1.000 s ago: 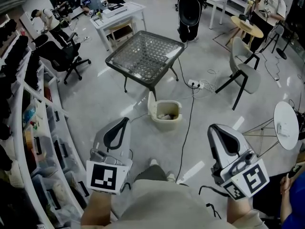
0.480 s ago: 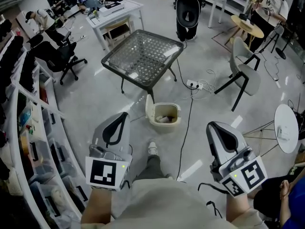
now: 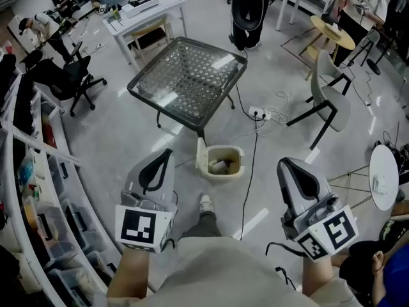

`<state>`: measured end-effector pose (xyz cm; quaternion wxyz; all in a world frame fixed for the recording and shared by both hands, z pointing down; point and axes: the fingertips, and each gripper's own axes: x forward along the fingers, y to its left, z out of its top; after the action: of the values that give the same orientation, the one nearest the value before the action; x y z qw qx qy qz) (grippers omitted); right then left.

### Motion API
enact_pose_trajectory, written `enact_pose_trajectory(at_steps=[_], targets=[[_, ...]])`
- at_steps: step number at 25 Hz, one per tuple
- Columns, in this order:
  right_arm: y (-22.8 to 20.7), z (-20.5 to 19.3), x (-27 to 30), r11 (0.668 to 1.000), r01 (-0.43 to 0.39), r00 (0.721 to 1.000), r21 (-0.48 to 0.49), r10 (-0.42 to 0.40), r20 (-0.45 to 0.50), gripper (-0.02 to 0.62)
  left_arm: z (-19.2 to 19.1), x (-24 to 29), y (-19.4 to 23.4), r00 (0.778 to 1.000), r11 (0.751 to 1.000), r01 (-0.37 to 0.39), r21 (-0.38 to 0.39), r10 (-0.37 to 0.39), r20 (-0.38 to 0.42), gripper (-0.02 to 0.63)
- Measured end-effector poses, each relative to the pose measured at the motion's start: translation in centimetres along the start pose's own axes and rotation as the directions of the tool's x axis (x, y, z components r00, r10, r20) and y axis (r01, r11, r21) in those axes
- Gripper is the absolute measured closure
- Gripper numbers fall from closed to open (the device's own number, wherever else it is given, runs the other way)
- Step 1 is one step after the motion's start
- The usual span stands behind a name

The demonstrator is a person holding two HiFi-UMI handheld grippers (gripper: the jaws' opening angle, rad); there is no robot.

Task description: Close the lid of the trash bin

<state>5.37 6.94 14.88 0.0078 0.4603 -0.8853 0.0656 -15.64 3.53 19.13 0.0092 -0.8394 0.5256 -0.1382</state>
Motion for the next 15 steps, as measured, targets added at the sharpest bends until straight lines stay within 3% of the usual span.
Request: enact_pose_trajectory(at_steps=[8, 15], targets=[[-1.9, 0.6, 9.3, 0.998, 0.057, 0.998, -0.003, -0.057, -0.039, 0.592, -1.1, 7.4, 5.7, 0.995, 0.996, 0.089, -0.031, -0.090, -0.032, 0.603], [-3.7, -0.9, 13.9, 0.997, 0.076, 0.993, 0.024, -0.074, -0.087, 0.592, -3.3, 11.6, 8.9, 0.991, 0.994, 0.103, -0.045, -0.107, -0.080, 0.603]])
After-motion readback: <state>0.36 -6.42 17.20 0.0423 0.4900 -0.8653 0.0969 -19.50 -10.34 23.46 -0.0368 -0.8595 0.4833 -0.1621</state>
